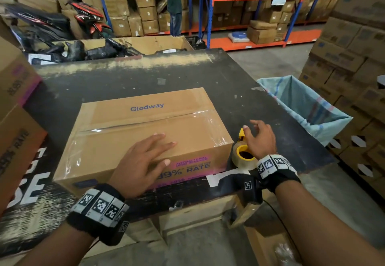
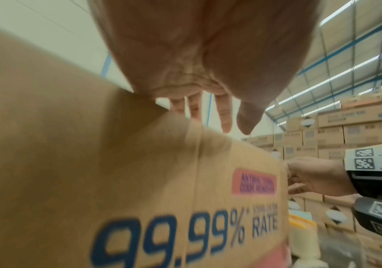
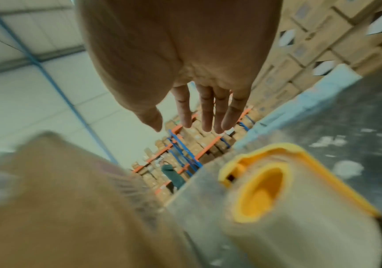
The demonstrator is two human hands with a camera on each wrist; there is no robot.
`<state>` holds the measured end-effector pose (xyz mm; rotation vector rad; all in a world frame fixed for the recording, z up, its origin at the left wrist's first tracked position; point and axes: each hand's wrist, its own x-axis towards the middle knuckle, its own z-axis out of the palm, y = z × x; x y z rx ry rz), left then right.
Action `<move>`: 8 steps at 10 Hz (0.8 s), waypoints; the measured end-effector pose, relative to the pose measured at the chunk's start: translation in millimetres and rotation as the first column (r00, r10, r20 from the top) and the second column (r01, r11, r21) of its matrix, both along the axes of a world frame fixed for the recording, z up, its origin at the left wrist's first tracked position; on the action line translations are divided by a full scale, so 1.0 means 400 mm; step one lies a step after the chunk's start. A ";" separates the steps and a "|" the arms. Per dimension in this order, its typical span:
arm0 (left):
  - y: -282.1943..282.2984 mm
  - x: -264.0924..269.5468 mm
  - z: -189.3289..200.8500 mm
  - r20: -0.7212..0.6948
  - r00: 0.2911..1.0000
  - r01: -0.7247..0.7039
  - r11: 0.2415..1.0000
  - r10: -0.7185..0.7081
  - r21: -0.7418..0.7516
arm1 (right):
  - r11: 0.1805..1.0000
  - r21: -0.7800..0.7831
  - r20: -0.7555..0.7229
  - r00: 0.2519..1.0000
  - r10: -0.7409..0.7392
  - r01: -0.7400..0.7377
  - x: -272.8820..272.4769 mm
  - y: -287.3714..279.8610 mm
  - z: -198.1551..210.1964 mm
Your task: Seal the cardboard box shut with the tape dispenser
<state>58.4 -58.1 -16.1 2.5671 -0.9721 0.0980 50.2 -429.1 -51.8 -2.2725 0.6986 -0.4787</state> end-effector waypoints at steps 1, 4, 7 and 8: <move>0.075 0.004 0.039 0.081 0.987 -0.131 0.987 0.138 -0.091 | 0.980 -0.054 0.141 0.970 0.196 -0.191 0.004 0.102 0.074; 0.348 0.049 0.001 -0.177 0.826 -0.489 0.837 0.535 0.246 | 0.826 -0.340 -0.389 0.867 0.312 -0.450 0.053 0.299 0.105; 0.395 0.026 0.004 -0.213 0.825 -0.518 0.851 0.523 0.083 | 0.808 -0.407 -0.384 0.883 0.272 -0.426 0.045 0.349 0.101; 0.444 0.003 0.010 -0.224 0.826 -0.562 0.785 0.517 -0.260 | 0.867 -0.416 -0.116 0.962 0.248 -0.274 -0.011 0.321 0.103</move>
